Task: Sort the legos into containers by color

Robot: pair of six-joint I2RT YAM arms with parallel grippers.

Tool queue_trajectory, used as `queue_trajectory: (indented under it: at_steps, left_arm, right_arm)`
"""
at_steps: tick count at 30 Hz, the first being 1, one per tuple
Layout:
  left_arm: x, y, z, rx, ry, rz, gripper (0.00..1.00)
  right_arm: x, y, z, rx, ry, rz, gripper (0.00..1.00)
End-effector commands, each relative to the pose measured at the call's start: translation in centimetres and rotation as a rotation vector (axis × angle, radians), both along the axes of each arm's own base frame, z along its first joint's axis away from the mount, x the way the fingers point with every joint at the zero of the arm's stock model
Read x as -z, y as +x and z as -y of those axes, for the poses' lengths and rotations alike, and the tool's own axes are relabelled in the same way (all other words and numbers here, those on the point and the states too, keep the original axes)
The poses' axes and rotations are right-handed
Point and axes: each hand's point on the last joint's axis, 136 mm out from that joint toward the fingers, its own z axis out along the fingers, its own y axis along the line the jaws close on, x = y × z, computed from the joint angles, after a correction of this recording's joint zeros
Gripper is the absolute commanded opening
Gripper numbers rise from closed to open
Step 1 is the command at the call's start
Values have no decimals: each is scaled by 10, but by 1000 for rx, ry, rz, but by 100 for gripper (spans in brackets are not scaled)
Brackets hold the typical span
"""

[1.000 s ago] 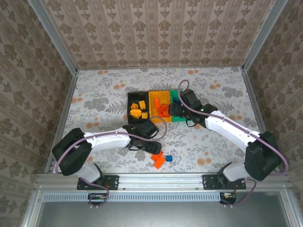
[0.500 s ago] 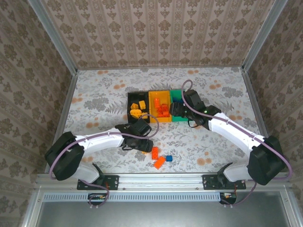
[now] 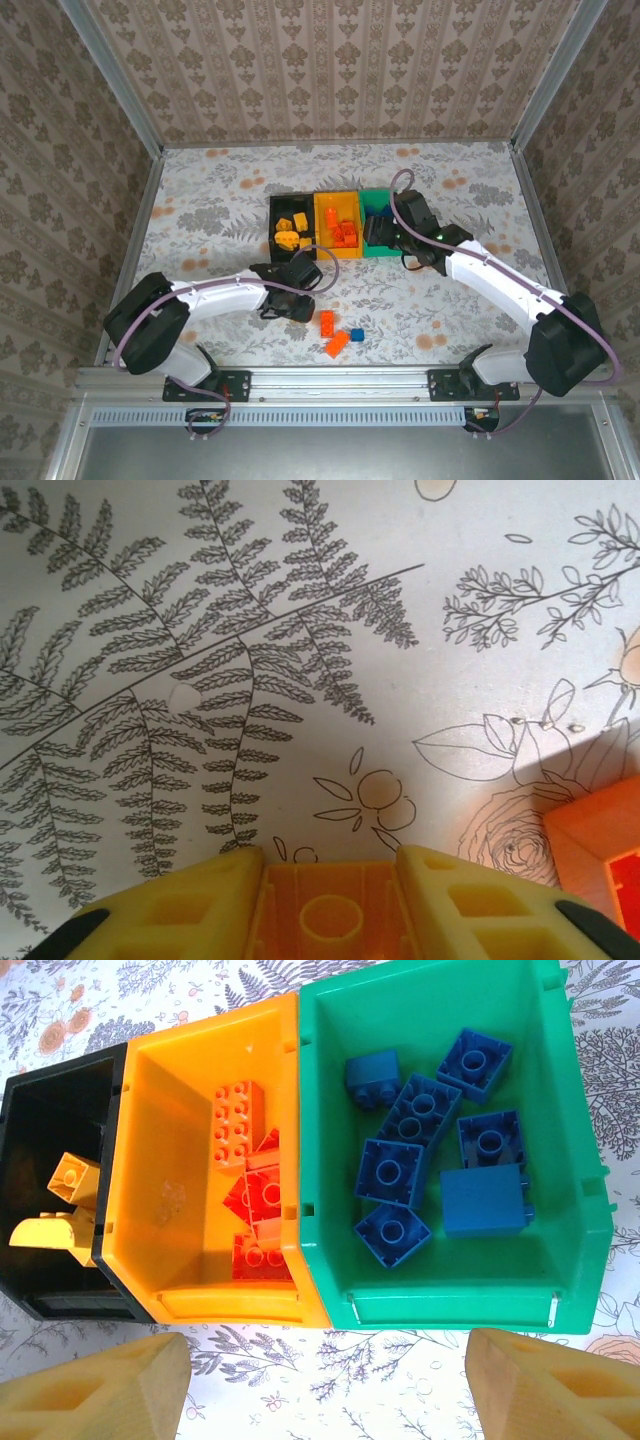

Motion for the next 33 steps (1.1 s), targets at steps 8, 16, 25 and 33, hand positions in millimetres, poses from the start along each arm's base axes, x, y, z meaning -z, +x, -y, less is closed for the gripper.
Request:
queue_trajectory:
  at_steps: [8, 16, 25, 33]
  left_arm:
    - [-99, 54, -6, -71, -150, 212, 35]
    - [-156, 155, -18, -132, -89, 419, 36]
    - [-128, 235, -7, -185, -38, 413, 36]
    - [-114, 260, 3, -186, -8, 368, 55]
  right_arm:
    - [-5, -6, 7, 24, 39, 10, 75]
    - [3, -11, 12, 33, 27, -7, 75]
    - [4, -22, 17, 25, 31, -6, 75]
    - [31, -51, -9, -139, 96, -115, 76]
